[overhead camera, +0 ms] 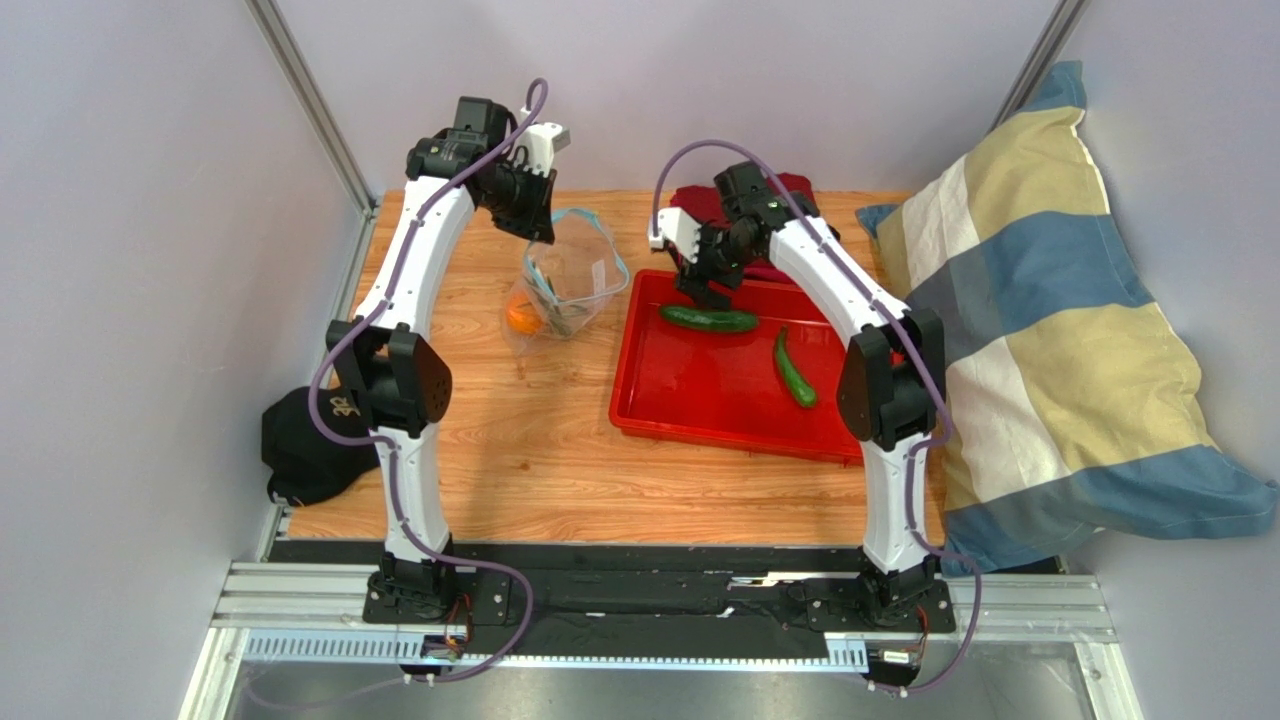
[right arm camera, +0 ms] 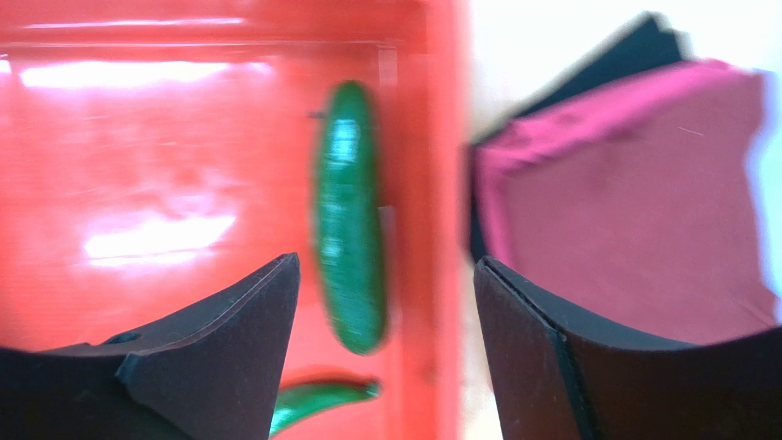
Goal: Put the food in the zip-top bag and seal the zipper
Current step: Pick up the fake vegetable from the bin.
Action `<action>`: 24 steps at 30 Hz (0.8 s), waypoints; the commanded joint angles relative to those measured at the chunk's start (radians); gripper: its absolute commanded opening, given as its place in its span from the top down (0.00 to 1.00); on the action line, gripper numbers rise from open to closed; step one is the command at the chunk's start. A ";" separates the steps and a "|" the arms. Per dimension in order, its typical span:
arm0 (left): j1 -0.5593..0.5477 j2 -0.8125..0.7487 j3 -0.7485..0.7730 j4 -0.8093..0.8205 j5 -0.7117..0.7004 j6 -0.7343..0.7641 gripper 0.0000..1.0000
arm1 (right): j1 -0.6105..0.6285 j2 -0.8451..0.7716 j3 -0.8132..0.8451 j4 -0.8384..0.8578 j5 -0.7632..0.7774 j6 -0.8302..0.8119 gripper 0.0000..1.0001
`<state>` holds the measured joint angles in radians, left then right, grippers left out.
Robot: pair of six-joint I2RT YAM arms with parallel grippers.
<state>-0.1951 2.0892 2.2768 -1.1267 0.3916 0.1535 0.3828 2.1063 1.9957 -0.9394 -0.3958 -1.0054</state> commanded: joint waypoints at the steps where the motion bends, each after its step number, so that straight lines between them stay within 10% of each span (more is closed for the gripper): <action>1: -0.001 0.005 0.044 0.002 0.021 -0.019 1.00 | 0.024 0.021 -0.028 -0.065 0.003 -0.035 0.27; 16: 0.000 0.011 0.043 0.001 0.021 -0.012 1.00 | 0.024 0.210 0.043 0.001 0.156 -0.065 0.31; 21: 0.002 0.012 0.044 -0.004 0.029 -0.012 1.00 | 0.018 0.135 0.040 0.011 0.135 -0.015 0.90; 24: 0.005 0.012 0.044 0.002 0.043 -0.017 1.00 | 0.011 0.062 0.110 0.016 0.068 0.123 1.00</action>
<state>-0.1947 2.0949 2.2807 -1.1275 0.4000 0.1501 0.4026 2.3081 1.9995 -0.9684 -0.2638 -1.0264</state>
